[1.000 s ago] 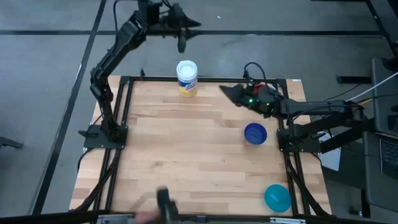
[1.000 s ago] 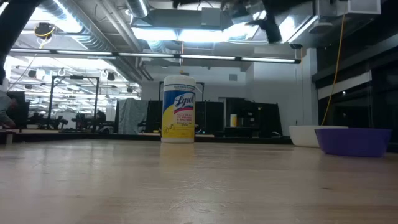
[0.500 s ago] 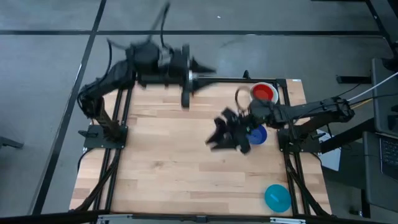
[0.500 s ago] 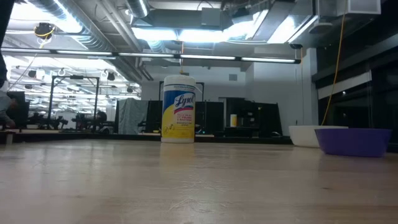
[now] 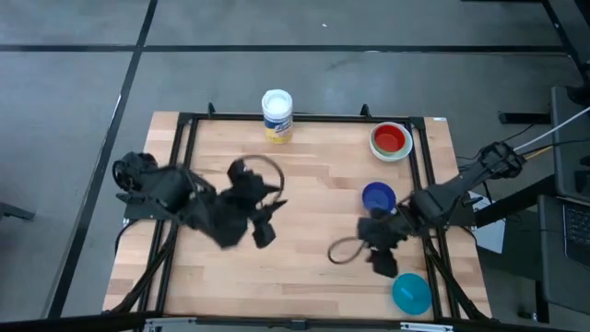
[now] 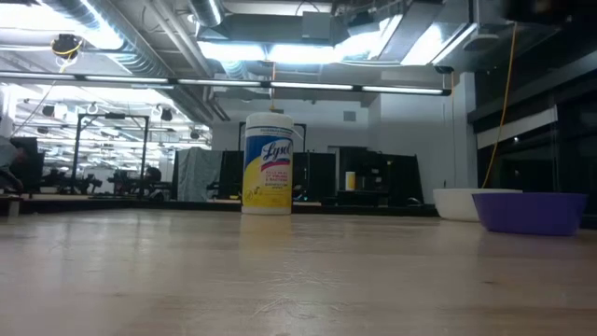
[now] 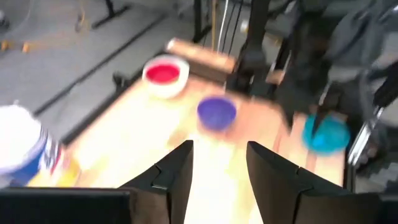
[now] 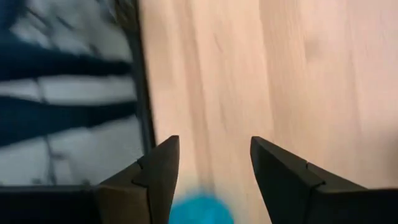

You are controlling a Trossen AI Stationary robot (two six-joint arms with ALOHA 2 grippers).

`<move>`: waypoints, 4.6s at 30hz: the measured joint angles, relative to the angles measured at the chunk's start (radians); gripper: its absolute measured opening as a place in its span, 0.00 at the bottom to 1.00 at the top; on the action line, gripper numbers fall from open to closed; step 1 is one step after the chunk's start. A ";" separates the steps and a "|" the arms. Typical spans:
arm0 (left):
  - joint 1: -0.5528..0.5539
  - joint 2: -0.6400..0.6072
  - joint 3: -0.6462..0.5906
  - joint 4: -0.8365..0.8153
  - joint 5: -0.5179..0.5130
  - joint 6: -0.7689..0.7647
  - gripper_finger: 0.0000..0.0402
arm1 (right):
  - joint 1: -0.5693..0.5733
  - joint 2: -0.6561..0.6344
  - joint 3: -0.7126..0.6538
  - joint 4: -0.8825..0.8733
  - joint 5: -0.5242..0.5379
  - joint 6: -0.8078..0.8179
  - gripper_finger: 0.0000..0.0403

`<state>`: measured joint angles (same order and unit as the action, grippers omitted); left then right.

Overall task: Nest bowls inside each other
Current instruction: Stack the light blue bowl on the red bowl

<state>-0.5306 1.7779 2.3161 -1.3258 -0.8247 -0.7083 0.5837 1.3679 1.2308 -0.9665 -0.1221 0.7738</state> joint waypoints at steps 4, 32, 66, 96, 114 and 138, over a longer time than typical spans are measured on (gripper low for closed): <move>-0.053 0.047 -0.003 -0.193 0.007 -0.176 0.36 | 0.131 0.000 0.000 -0.135 -0.053 0.127 0.50; -0.009 0.245 -0.004 -0.245 0.100 -0.100 0.36 | 0.451 0.047 -0.167 -0.007 -0.051 0.690 0.50; 0.063 0.192 -0.004 -0.245 0.138 -0.045 0.36 | 0.362 0.046 -0.473 0.225 -0.089 0.455 0.22; 0.151 0.169 -0.004 -0.237 0.031 0.053 0.36 | -0.270 -0.230 -0.317 0.272 0.429 0.363 0.00; 0.470 0.022 -0.004 -0.073 0.133 0.542 0.36 | -1.111 -0.212 -0.146 0.214 0.470 0.169 0.00; 0.824 0.046 -0.003 0.104 0.567 0.816 0.36 | -1.586 -0.204 -0.166 -0.146 0.263 -0.081 0.00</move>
<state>0.2933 1.8241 2.3131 -1.2217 -0.2572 0.1074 -1.0019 1.1637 1.0646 -1.1127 0.1410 0.6924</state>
